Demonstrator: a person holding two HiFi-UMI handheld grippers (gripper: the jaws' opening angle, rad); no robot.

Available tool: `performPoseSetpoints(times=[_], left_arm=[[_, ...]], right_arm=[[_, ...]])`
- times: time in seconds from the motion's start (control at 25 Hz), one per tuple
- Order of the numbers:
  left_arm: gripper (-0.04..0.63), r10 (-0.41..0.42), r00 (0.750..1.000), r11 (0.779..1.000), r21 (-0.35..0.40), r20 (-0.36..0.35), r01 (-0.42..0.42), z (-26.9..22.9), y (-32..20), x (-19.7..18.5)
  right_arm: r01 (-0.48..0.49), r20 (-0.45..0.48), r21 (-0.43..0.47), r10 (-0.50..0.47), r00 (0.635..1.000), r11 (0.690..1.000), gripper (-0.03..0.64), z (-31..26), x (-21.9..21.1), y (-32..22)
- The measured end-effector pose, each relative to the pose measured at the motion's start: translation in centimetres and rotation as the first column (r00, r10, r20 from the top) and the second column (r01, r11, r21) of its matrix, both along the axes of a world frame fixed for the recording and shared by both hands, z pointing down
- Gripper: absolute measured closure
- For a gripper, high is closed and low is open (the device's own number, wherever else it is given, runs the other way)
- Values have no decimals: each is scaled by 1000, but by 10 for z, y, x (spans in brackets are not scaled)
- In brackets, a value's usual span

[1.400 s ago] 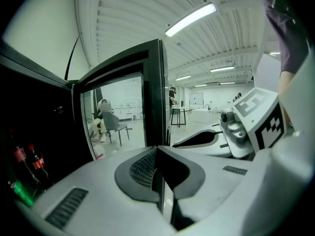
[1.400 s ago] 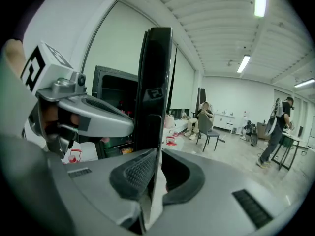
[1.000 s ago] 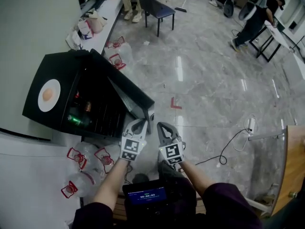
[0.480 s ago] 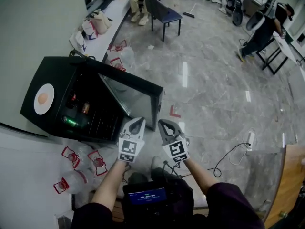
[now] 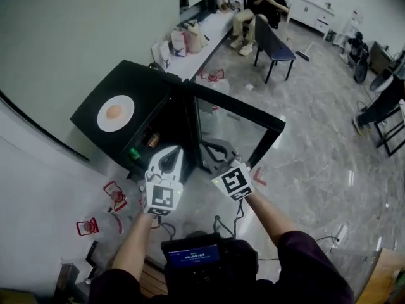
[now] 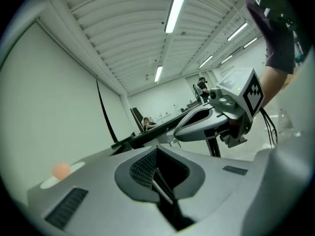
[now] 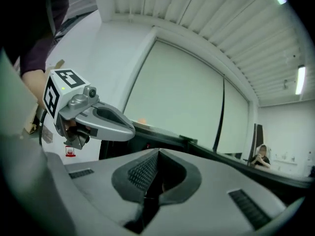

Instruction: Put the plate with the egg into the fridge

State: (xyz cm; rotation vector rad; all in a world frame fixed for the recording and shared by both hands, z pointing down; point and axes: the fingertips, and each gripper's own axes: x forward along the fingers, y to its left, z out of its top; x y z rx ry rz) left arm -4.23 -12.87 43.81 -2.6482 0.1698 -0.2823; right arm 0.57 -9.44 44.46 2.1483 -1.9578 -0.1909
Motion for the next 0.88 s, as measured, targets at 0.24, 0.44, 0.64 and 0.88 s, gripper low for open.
performPoseSetpoints(times=[0.24,0.44,0.64,0.88], left_arm=[[586,-182,983,979,98,-5,182,-82,-74,-49],[586,-293,956,943,169,13,286,-108,-124,-69],[586,-455,887,854,322,81,408,-105,-170,-74],[586,-579,789,727,569,205,385,-91,-187,-58]], right_arm=[[177,-104,44,-172,980,983,611,-97,-33,-95],[299,-136,26,-293,946,954,611,-128,-46,-161],[481,-142,-57,-484,863,875,611,-135,-46,-242],[642,-188,-303,-705,684,704,611,-113,-46,-348]])
